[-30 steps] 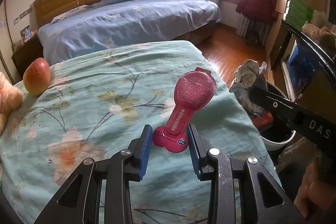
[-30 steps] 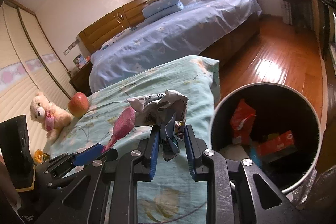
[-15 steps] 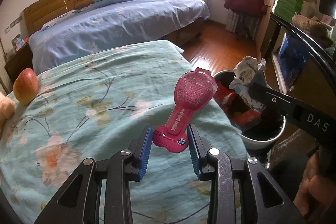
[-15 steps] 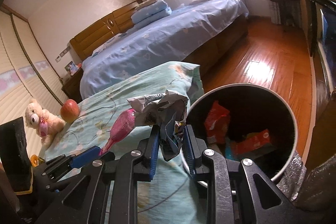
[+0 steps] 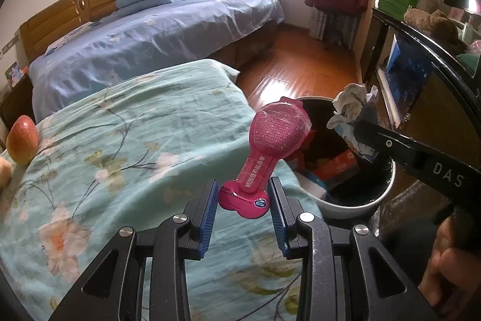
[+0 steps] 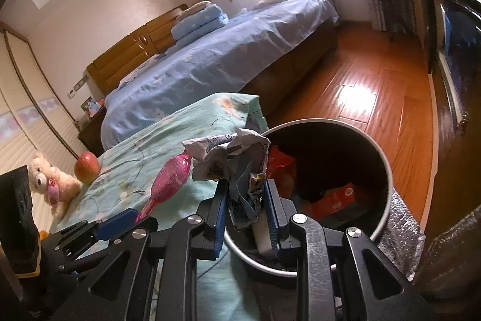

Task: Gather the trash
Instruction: 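Carry the foil wrapper and pink item over the bin with both tools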

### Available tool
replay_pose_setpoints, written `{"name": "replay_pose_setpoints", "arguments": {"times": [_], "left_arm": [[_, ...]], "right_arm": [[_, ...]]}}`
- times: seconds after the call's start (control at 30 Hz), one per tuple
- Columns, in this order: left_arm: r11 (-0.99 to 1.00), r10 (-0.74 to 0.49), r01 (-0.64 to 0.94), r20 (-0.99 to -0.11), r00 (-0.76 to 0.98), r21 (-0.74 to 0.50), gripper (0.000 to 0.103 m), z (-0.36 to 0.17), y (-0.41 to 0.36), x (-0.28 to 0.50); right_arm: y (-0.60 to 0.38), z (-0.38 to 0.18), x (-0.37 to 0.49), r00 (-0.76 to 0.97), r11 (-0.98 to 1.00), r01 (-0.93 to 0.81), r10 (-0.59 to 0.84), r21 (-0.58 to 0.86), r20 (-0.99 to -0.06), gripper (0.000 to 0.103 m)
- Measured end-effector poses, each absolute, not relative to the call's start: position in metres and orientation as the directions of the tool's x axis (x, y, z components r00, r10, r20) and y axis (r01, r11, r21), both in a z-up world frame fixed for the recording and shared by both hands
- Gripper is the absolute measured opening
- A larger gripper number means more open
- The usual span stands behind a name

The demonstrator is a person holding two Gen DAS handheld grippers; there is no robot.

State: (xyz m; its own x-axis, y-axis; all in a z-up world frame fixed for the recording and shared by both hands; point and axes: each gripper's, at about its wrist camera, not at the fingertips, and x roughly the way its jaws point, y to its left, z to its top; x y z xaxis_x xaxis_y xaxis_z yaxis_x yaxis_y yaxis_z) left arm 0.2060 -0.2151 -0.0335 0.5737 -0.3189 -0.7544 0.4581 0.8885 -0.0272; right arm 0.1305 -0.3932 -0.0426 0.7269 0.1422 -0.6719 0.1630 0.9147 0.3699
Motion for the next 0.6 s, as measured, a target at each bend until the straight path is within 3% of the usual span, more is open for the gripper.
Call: {"name": "replay_pose_setpoints", "arguments": {"times": [0.6], "left_arm": [[0.865,-0.331,0.501,-0.766,0.551,-0.013,0.033,-0.038,-0.248,0.212]], "right_arm": [[-0.422,-0.055,0.129,0.713,0.903,0.22,0.111,0.37,-0.693,0.024]]}}
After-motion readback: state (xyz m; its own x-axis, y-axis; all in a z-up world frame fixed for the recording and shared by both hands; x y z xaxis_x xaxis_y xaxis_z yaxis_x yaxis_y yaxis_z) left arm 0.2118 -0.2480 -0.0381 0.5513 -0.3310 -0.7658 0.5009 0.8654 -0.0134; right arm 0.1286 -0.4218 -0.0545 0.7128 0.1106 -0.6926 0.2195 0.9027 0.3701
